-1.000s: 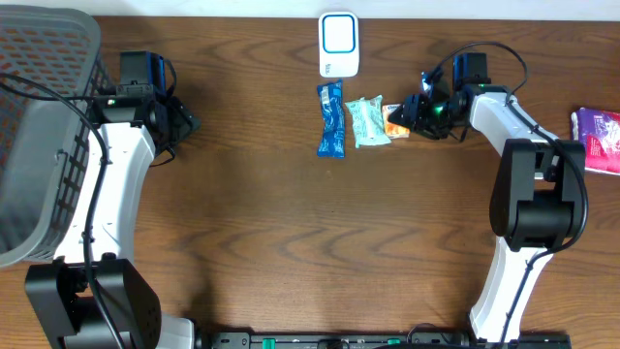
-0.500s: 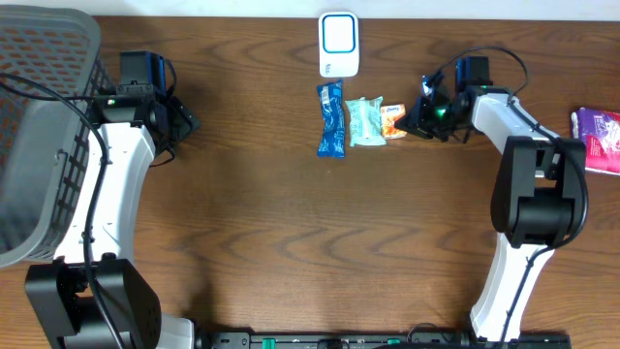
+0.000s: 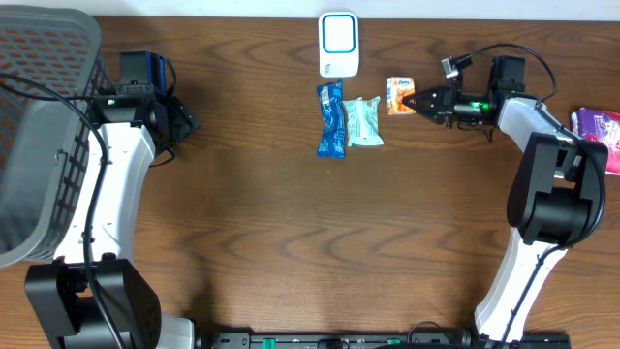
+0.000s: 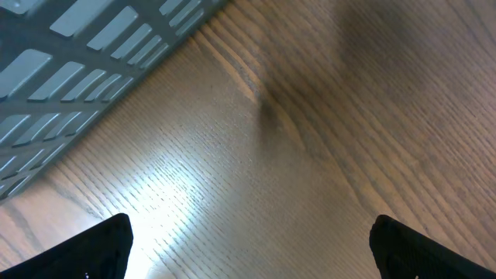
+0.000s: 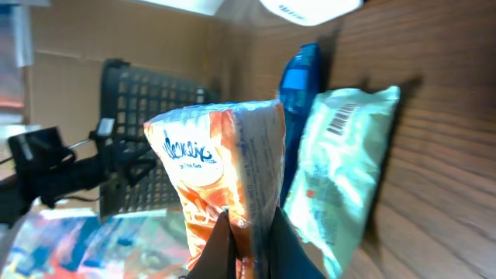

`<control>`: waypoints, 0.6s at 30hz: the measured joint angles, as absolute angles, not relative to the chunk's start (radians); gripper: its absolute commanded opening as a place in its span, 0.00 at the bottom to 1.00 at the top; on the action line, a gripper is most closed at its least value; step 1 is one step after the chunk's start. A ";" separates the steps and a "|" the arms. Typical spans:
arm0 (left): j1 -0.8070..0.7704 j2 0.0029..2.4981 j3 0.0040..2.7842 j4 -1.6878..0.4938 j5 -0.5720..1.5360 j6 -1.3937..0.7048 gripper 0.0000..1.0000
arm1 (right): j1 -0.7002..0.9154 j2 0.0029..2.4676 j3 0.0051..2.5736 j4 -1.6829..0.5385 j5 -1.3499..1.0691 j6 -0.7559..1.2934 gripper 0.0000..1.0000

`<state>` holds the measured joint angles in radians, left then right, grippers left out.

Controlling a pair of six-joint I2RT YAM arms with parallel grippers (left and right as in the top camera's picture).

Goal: Scan the item barcode
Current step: 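Reach the right gripper left and grasp the orange Kleenex box, then lift the orange Kleenex pack up under the scanner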

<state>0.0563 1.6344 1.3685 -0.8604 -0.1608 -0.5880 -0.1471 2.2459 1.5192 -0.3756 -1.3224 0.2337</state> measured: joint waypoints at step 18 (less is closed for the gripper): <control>0.056 1.634 1.369 -0.860 -0.161 -0.588 0.98 | 0.144 2.084 1.654 -0.287 -0.281 0.335 0.01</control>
<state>0.0563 1.6344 1.3685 -0.8600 -0.1608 -0.5880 0.1440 2.0838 1.6539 -0.2867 -0.2813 0.3347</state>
